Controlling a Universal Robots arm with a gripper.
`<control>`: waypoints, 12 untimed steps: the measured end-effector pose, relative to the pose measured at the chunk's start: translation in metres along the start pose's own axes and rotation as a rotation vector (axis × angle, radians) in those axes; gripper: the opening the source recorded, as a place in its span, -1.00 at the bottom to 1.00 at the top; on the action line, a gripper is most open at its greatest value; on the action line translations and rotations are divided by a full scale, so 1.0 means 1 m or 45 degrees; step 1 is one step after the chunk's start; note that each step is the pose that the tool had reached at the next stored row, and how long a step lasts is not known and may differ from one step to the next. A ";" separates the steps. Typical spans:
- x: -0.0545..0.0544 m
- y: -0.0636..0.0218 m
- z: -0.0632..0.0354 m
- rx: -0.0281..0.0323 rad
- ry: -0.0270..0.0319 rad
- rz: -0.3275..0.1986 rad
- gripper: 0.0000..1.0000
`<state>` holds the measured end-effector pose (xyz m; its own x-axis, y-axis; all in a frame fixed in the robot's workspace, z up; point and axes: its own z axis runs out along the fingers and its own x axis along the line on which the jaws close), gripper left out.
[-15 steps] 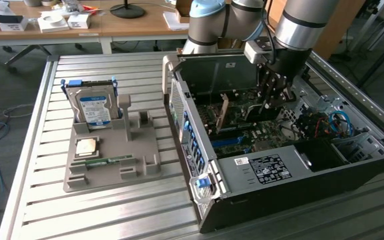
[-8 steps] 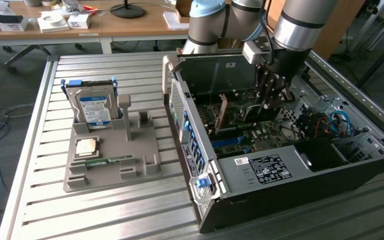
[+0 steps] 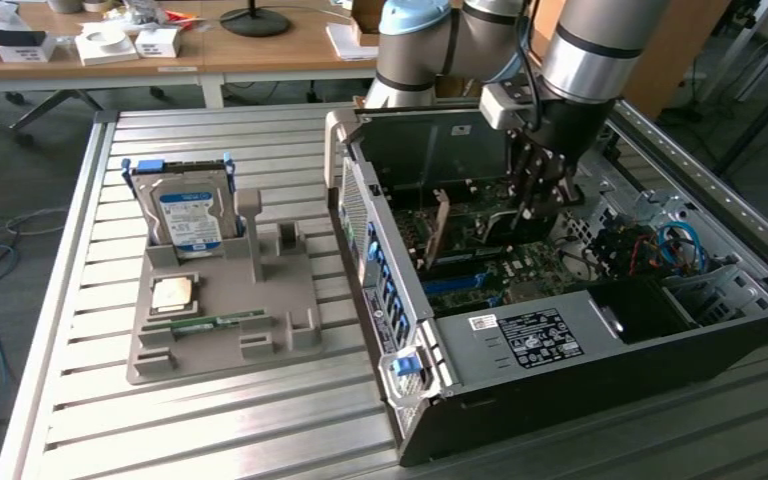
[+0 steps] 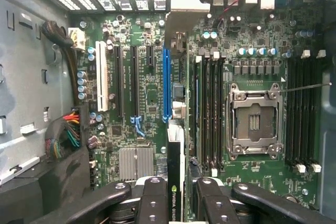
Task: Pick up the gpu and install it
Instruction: 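Insert the gpu into the slot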
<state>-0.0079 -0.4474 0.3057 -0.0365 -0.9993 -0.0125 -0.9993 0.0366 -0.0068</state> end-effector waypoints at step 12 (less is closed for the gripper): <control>0.000 0.0128 0.0013 0.0000 0.0001 0.003 -0.48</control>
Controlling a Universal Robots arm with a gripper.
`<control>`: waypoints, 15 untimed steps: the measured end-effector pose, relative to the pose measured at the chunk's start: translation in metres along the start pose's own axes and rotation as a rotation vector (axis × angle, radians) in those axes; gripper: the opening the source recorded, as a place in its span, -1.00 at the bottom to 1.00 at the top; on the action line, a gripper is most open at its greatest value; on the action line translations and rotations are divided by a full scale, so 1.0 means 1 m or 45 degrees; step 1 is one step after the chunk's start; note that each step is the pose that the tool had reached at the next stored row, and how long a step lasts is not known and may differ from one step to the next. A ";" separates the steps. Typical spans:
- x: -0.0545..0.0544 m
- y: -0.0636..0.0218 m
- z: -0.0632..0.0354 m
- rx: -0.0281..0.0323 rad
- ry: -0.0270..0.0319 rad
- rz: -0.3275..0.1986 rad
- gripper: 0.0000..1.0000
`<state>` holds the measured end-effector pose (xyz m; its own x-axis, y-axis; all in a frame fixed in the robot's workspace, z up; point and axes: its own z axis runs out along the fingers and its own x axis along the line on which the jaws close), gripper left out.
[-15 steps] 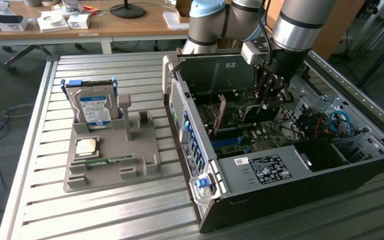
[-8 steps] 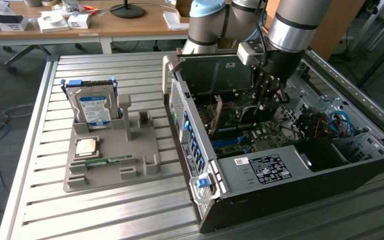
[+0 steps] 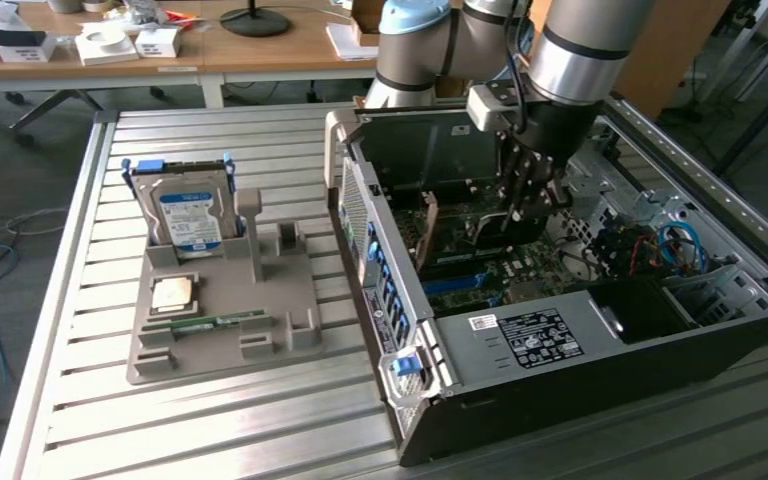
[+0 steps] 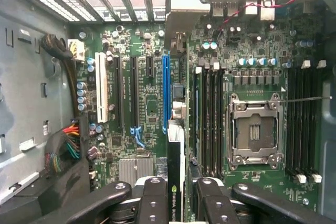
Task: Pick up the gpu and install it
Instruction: 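Insert the gpu into the slot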
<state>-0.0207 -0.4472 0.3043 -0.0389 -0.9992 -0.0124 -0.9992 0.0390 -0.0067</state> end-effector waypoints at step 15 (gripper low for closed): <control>0.011 0.0015 -0.0001 0.0002 0.0001 0.000 -0.48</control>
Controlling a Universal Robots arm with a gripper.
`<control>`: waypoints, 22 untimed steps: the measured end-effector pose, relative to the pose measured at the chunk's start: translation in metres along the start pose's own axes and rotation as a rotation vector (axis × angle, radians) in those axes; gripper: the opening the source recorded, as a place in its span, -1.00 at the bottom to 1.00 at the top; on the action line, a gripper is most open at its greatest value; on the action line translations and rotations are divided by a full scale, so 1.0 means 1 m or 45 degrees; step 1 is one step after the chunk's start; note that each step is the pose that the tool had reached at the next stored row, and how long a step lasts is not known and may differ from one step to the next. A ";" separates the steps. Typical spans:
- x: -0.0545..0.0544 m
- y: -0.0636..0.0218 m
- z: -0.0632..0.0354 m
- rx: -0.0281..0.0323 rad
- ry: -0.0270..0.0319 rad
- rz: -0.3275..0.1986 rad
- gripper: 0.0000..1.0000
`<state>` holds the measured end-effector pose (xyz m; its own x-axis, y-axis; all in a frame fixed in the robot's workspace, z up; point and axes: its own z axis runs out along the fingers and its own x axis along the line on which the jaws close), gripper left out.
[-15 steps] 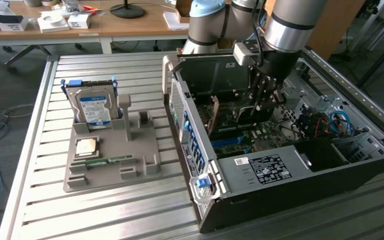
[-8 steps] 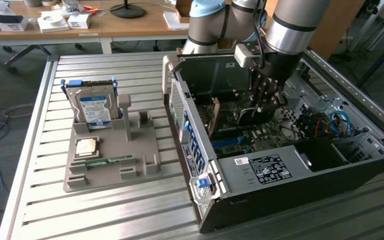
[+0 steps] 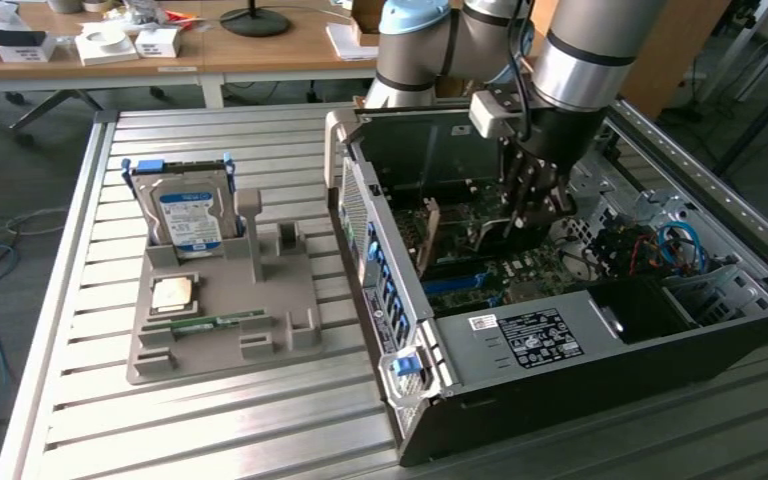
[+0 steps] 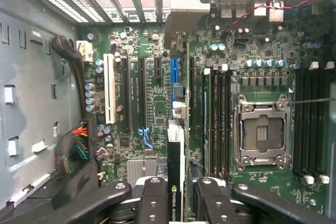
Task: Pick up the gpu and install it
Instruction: 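Insert the gpu into the slot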
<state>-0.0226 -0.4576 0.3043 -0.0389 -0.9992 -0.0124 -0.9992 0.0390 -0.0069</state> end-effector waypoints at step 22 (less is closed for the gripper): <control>0.002 0.0128 0.0065 0.0100 -0.0014 0.000 -0.48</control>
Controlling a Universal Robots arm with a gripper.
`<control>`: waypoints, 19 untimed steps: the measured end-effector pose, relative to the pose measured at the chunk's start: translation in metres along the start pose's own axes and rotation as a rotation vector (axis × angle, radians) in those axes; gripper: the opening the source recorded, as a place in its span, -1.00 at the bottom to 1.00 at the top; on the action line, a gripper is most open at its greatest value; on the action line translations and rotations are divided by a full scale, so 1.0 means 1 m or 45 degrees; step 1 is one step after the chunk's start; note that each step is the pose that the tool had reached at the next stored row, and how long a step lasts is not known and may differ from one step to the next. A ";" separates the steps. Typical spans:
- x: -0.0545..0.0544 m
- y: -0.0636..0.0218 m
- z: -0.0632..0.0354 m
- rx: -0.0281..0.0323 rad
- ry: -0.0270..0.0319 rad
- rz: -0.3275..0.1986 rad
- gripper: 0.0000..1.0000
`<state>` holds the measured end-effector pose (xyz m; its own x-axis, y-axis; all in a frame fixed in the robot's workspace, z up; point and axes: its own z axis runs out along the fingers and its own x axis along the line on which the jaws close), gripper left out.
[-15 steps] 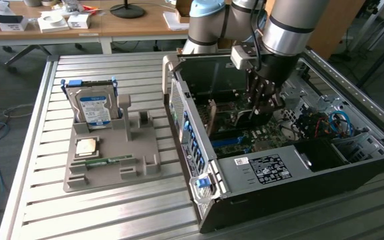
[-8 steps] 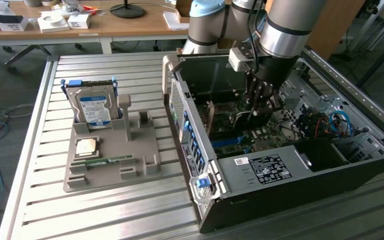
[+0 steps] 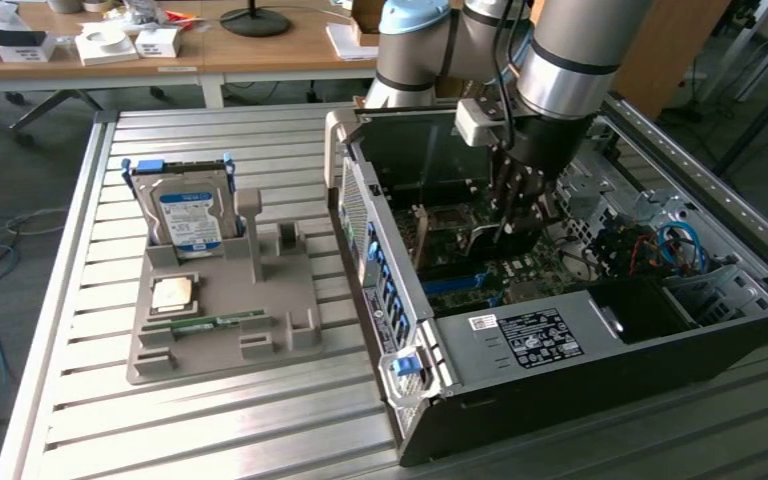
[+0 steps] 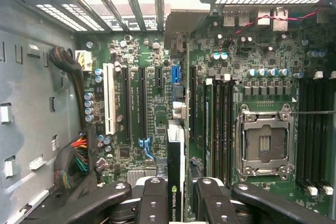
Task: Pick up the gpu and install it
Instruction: 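Insert the gpu into the slot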
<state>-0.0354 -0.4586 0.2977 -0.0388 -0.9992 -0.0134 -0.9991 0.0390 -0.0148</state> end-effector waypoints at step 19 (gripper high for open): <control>0.000 0.0085 0.0076 0.0039 0.0004 0.000 -0.48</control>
<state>-0.0438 -0.4586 0.2899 -0.0388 -0.9992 -0.0131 -0.9991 0.0390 -0.0178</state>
